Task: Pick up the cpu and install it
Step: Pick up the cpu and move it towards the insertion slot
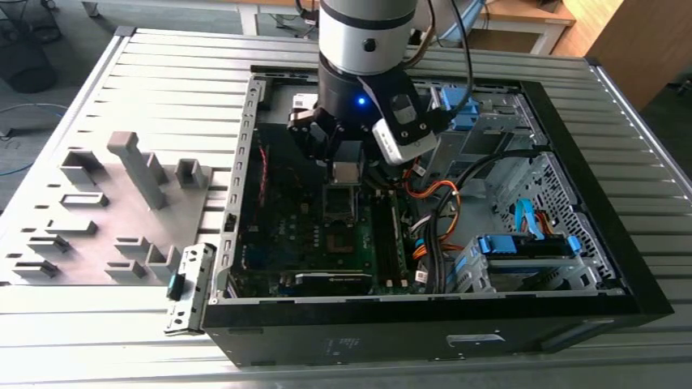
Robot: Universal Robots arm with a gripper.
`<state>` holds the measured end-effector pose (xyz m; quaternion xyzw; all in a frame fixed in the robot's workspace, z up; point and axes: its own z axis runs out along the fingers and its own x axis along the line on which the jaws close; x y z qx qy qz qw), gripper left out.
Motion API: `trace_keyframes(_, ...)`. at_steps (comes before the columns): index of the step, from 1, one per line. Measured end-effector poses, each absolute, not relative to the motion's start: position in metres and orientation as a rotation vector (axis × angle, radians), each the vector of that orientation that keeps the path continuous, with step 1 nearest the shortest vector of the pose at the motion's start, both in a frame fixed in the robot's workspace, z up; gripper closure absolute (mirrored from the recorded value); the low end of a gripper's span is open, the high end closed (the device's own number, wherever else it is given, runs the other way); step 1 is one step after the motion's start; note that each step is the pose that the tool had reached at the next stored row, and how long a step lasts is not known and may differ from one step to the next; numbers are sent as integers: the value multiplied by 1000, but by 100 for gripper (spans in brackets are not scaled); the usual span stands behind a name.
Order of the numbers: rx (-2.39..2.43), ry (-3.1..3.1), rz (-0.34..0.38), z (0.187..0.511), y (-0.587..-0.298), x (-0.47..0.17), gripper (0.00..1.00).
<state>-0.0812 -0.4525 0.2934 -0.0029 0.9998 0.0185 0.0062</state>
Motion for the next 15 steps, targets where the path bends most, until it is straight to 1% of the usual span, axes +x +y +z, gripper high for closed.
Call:
trace_keyframes(9,-9,3128,58,292,-453,-82,53)
trace_keyframes(15,-9,3129,58,284,-455,-83,53)
